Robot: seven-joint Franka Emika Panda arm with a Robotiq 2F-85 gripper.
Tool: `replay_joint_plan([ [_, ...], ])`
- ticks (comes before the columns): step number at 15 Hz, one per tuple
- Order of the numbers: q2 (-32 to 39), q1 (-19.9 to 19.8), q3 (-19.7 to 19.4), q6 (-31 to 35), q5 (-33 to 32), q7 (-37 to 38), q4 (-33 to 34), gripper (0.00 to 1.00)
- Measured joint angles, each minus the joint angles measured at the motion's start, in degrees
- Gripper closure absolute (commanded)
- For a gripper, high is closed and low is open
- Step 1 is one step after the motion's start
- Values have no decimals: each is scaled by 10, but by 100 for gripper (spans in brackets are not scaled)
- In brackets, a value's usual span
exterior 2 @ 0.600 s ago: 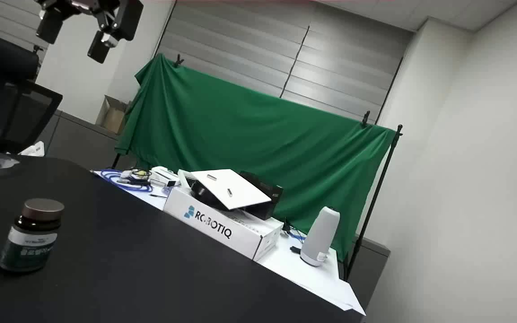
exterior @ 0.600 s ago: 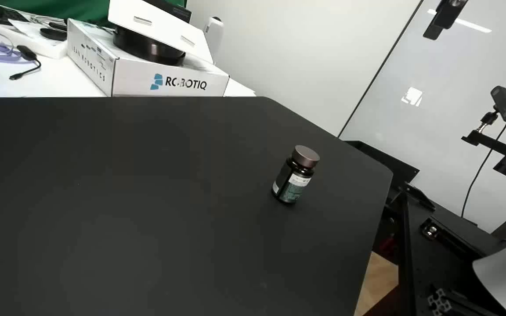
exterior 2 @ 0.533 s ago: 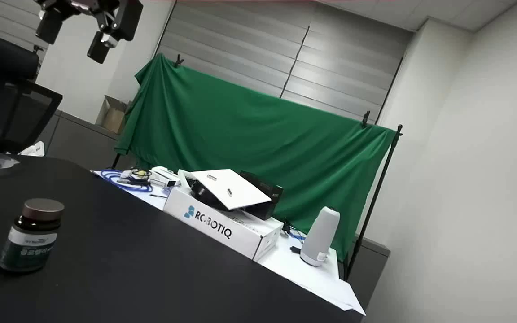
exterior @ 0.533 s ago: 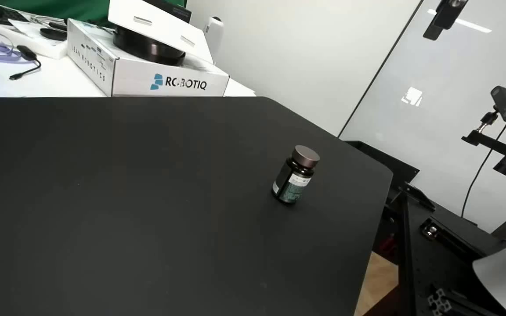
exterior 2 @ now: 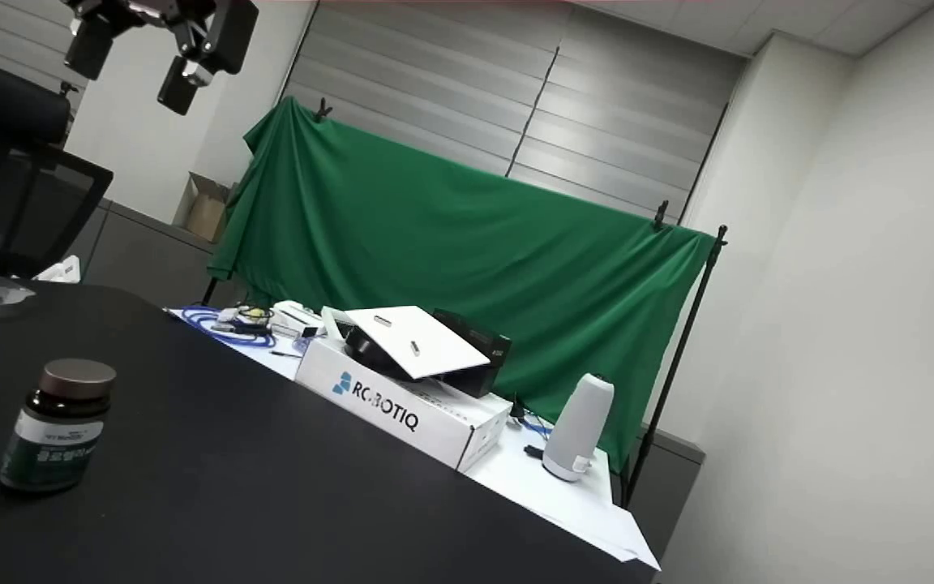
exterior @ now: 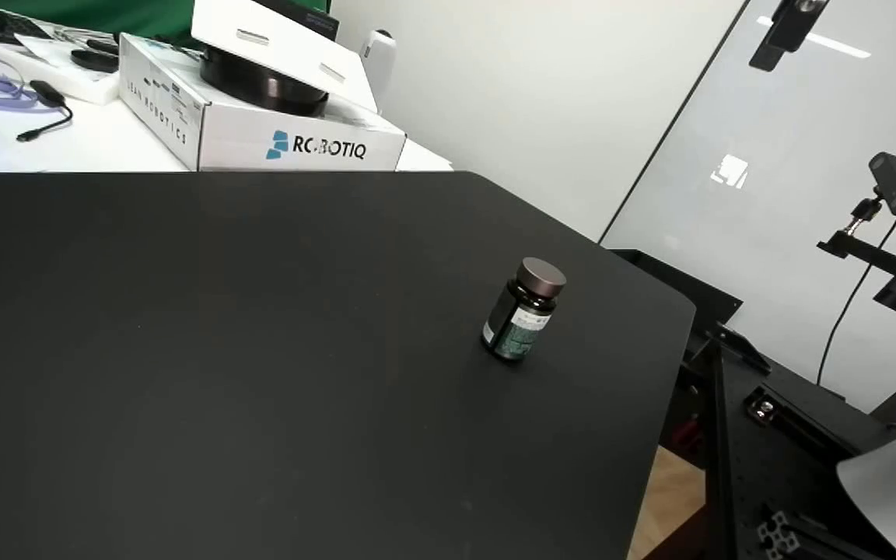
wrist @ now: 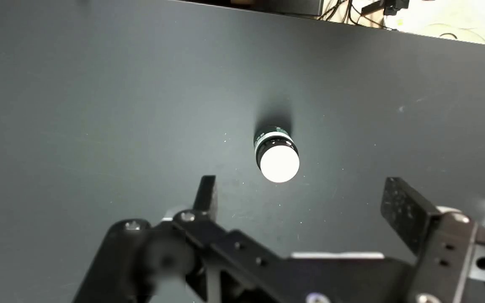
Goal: Put the bottle on the table on silver plate
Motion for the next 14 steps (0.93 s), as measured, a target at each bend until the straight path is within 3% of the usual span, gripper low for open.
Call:
replay_joint_plan([
  [8,1,0,0,5,0,0,-1,0],
  [14,64,0,0,135,-8,0,-24,0],
])
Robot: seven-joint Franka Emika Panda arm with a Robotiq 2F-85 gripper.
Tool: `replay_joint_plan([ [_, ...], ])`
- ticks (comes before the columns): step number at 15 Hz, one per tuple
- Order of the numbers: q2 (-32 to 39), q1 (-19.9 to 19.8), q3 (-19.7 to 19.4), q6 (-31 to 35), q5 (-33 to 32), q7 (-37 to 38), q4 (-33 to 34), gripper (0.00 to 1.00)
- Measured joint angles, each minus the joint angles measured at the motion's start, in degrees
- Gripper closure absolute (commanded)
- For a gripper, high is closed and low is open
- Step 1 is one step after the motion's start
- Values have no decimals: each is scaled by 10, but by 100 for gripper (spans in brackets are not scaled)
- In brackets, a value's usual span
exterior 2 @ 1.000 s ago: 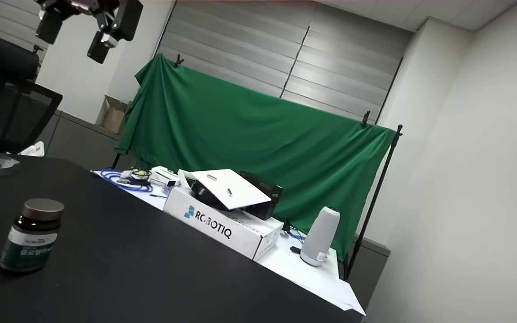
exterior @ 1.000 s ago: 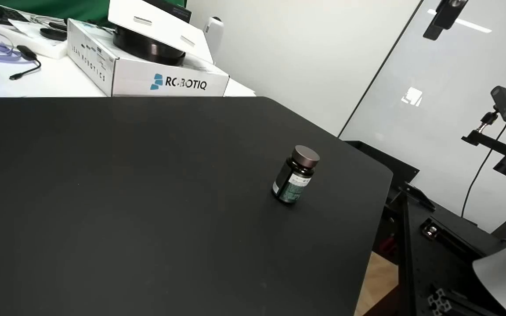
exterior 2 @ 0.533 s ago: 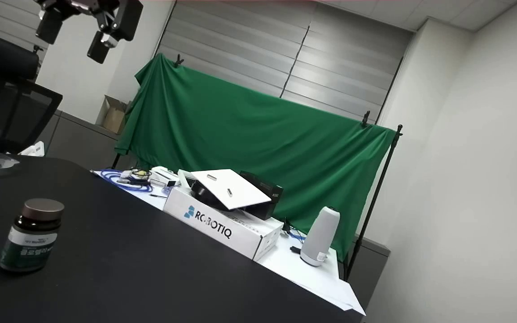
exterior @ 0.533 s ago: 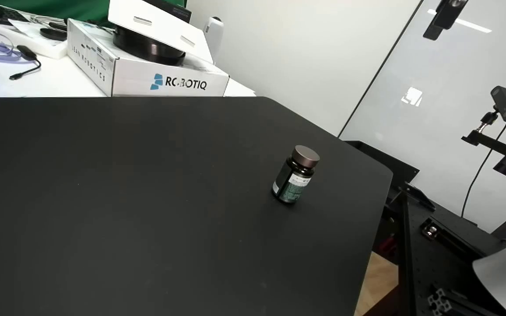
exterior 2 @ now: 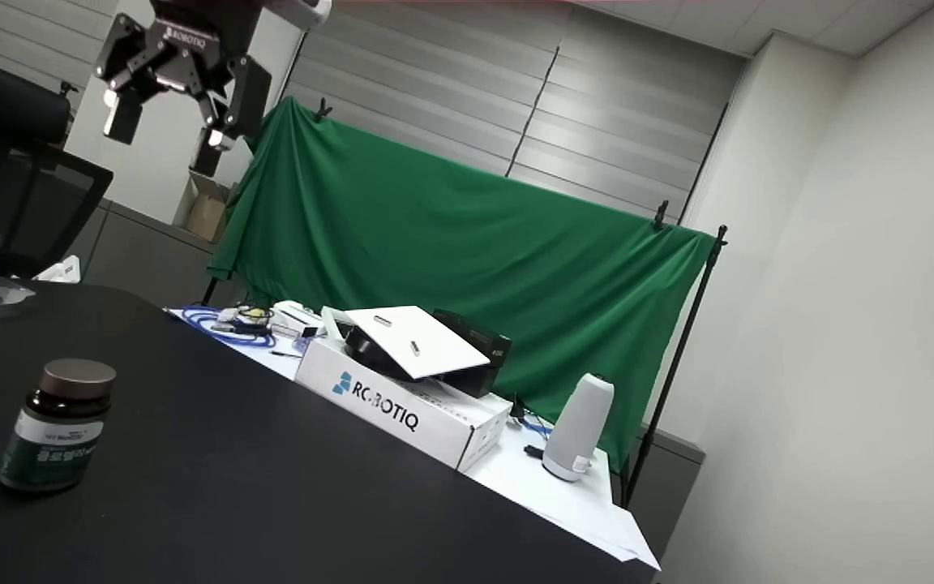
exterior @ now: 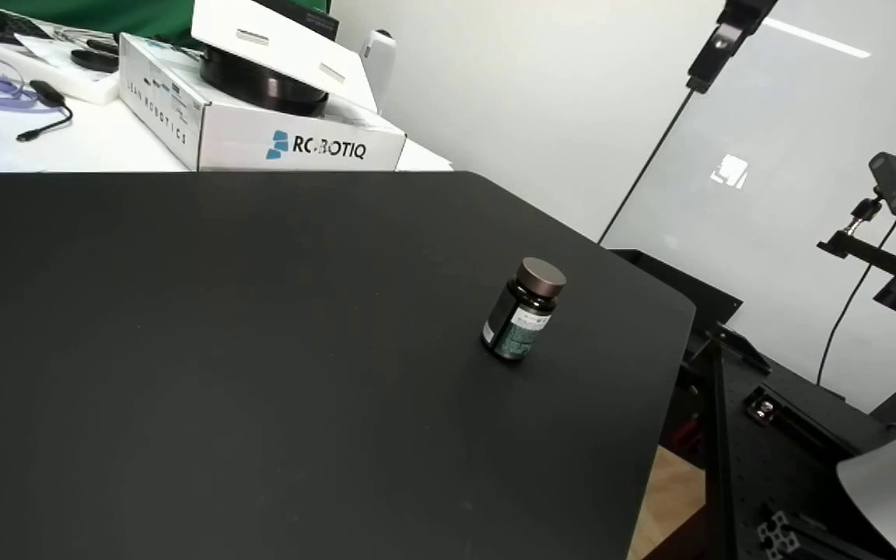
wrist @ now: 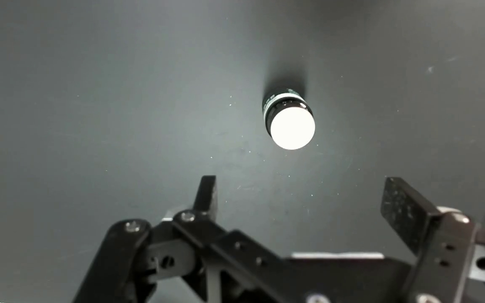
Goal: Put the bottle on the table on silver plate
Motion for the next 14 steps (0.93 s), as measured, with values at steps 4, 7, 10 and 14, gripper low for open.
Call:
replay_joint_plan([
  [4,89,0,0,68,0,-2,-4,0],
  [7,149,2,1,114,0,-6,-9,0],
  [10,200,7,4,164,0,-7,-17,0],
  [14,257,15,12,212,0,-7,-19,0],
])
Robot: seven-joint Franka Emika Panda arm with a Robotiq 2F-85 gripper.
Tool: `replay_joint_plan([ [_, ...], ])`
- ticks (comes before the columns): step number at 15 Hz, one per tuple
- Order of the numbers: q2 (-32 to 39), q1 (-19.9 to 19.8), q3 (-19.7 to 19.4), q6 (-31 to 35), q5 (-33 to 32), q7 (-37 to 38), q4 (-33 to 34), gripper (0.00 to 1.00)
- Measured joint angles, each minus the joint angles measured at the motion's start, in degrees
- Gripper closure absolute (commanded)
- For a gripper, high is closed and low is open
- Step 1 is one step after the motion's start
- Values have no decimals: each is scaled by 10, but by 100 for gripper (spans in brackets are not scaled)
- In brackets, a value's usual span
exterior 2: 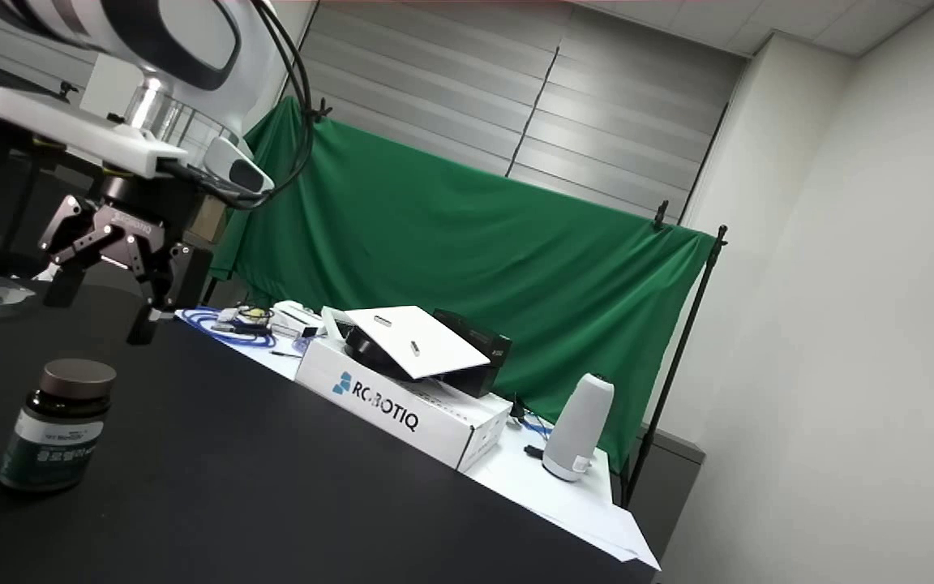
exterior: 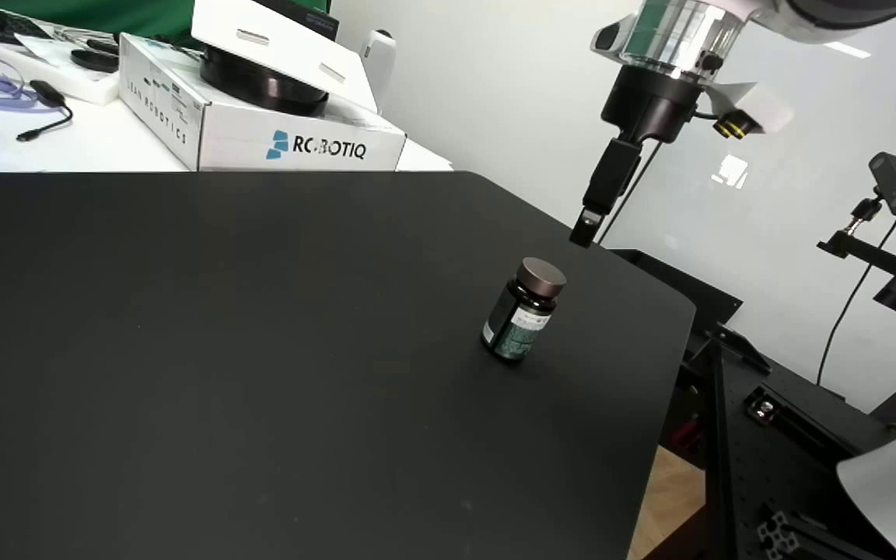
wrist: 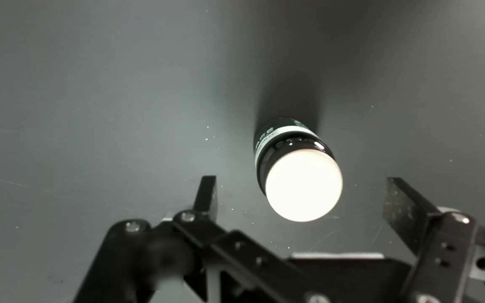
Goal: Put the bottle on the table on silver plate
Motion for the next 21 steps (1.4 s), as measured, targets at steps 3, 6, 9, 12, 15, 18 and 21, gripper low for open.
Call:
replay_joint_plan([
  [3,33,4,4,29,0,0,0,0],
  [6,59,5,5,55,-2,0,0,0],
  [9,77,6,5,74,-2,0,0,26],
  [12,89,7,5,102,-2,0,-2,47],
  [15,98,7,5,135,-2,0,-7,64],
  [18,100,7,6,148,-1,0,-8,64],
  [21,98,10,16,135,2,-1,1,64],
])
